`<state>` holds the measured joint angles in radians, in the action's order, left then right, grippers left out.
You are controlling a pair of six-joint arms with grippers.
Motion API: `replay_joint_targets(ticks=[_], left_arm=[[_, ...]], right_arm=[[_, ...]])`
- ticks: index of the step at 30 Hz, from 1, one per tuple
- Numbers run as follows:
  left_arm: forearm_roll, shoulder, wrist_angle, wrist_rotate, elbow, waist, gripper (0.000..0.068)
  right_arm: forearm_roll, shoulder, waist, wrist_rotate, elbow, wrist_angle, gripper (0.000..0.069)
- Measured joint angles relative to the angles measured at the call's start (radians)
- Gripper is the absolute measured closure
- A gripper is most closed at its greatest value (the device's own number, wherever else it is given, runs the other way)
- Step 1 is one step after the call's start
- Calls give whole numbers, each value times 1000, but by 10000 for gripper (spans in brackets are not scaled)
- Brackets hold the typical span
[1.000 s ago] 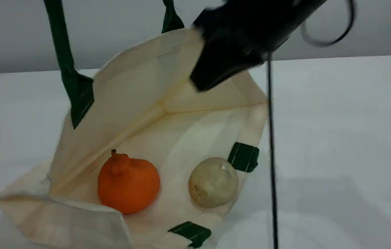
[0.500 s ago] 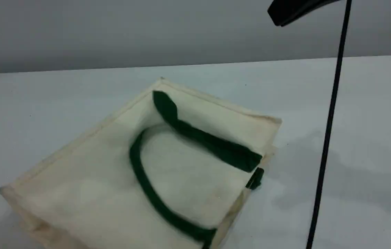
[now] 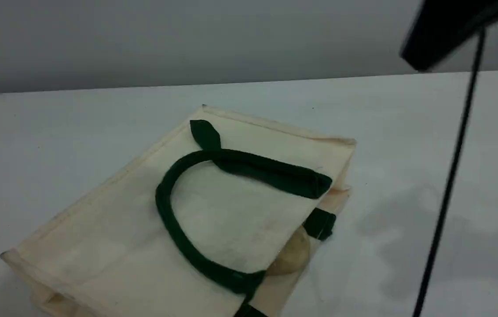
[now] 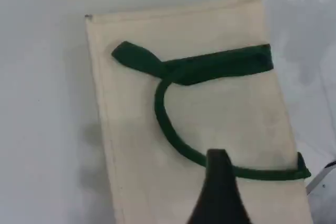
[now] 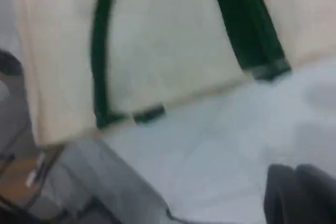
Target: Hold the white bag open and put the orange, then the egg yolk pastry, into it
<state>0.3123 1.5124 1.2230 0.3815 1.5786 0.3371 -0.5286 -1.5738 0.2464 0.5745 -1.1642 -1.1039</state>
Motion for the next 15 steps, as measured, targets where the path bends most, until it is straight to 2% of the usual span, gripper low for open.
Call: replay_joint_targets(ticks=[6,12,15], left_arm=[[0,0,-1,-28,0,0,210],[1,-16,-2,-35,0,4,210],[3,-47,-2,-59,0,4,210]], right_arm=[[172,16,0,-164,0,-120,679],[184,21,0,-292,5,-117,675],[189,53,0,-321,55,-114,673]])
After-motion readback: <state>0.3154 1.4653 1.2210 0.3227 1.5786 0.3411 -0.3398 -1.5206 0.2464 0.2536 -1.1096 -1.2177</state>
